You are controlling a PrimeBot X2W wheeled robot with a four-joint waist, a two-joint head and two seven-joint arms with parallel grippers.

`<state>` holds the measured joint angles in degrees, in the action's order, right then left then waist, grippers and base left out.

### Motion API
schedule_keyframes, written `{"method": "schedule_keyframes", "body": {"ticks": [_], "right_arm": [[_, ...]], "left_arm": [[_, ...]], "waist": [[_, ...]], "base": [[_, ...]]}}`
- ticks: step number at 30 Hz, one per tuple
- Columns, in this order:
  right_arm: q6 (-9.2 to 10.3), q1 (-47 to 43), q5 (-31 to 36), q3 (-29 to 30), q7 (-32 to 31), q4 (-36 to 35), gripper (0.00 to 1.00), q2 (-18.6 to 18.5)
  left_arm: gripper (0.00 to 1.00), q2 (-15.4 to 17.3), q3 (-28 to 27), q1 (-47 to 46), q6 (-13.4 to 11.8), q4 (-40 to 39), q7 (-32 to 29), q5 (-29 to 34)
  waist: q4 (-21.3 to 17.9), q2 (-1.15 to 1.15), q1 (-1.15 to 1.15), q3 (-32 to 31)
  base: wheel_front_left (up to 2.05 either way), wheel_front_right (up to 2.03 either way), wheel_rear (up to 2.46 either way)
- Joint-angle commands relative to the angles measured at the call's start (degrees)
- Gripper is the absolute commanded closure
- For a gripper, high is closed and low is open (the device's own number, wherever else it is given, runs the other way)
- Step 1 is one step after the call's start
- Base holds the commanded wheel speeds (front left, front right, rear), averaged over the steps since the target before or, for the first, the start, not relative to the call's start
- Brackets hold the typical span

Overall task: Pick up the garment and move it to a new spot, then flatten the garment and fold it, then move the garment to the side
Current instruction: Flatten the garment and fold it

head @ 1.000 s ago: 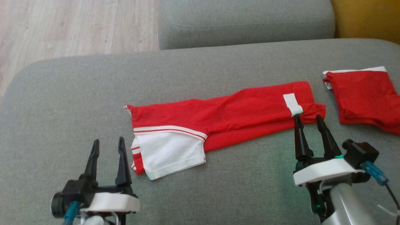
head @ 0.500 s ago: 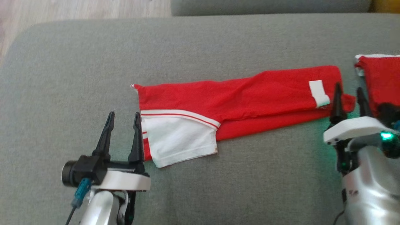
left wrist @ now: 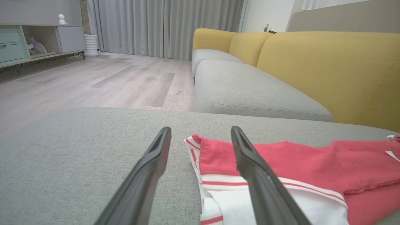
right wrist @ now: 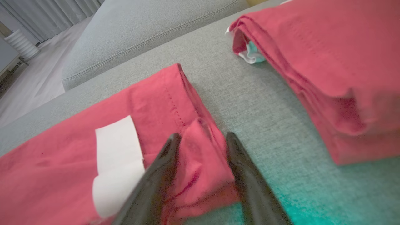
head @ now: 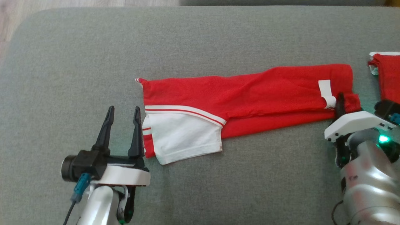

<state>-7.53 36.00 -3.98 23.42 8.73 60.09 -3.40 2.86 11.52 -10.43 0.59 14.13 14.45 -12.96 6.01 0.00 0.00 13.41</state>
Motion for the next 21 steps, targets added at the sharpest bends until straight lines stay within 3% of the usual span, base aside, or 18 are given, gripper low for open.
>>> {"method": "schedule_keyframes", "body": {"ticks": [1, 7, 15, 21], "right_arm": [[0.04, 0.8, 0.8, -1.4, 0.9, 0.6, 1.0, 0.5], [0.04, 0.4, 5.1, 1.6, 3.7, -0.1, 1.0, 0.3], [0.04, -1.8, 12.8, 9.0, 3.9, -8.6, 1.0, -1.7], [0.04, -1.6, 12.5, 6.6, 2.7, -12.4, 1.0, 0.3]], "left_arm": [[0.0, 0.1, -2.4, -1.8, 0.3, -1.4, 0.5, 0.7], [0.0, 0.1, -3.4, -0.7, 0.3, -1.2, 0.5, 1.1], [0.0, 0.0, -4.3, 1.3, 0.4, -1.8, 0.5, 0.9], [0.0, 0.0, -4.1, 2.1, 0.4, -2.1, 0.5, 0.5]], "waist": [[-0.4, 0.0, 0.0, -0.5], [-2.2, 0.0, 0.0, -3.2], [-4.3, 0.0, 0.0, -6.4], [-4.4, 0.0, 0.0, -8.5]], "base": [[0.0, 0.0, 0.0], [0.0, 0.0, 0.0], [0.0, 0.0, 0.0], [0.0, 0.0, 0.0]]}}
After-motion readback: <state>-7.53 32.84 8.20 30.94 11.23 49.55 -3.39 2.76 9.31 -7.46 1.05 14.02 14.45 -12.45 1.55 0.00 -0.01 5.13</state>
